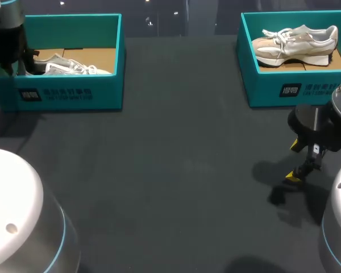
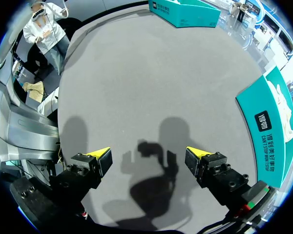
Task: Take the shoe out of the shoebox, open the shoe tongue, remove and reinsert the insole, then place the shoe into the shoebox
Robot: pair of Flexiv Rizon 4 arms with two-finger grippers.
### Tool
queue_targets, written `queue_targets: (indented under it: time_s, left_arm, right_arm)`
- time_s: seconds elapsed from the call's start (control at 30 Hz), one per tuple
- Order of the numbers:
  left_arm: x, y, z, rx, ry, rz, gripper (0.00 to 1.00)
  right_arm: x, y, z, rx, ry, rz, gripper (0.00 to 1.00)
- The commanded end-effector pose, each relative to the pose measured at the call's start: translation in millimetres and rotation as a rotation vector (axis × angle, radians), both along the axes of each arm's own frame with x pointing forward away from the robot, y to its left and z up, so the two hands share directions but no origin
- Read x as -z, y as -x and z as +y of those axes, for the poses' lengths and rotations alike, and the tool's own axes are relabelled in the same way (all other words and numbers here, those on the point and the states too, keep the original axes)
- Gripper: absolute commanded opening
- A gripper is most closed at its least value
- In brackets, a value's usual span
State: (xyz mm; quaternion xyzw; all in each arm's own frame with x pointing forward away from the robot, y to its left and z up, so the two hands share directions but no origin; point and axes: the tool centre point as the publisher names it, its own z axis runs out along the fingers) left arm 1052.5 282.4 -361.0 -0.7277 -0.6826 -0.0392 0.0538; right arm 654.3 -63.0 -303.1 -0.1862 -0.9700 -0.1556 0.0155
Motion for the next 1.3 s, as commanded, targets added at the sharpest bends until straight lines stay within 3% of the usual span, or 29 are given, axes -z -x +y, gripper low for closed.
queue_targets:
  time_s: [0.03, 0.1, 0.33, 0.57, 1.1, 1.3]
  left_arm:
    - [-9, 7.8, 1, 0.0, 0.021, -0.008, 0.92]
    - [-13, 9.0, -1, -0.004, 0.034, -0.009, 1.0]
    - [-39, 16.2, -13, -0.009, 0.096, -0.029, 1.0]
    - [-83, 29.1, -22, -0.011, 0.136, -0.062, 1.0]
    - [-181, 57.1, 7, -0.02, 0.104, -0.093, 1.0]
    - [-203, 60.3, 15, -0.039, 0.099, -0.099, 1.0]
  right_arm:
    - [0, 1.7, 0, 0.001, 0.002, -0.003, 1.0]
    - [0, 1.7, 0, 0.001, 0.002, -0.003, 1.0]
    - [0, 1.7, 0, 0.001, 0.002, -0.003, 1.0]
    - [0, 1.7, 0, 0.001, 0.002, -0.003, 1.0]
    - [0, 1.7, 0, 0.001, 0.002, -0.003, 1.0]
    - [0, 1.7, 0, 0.001, 0.002, -0.003, 1.0]
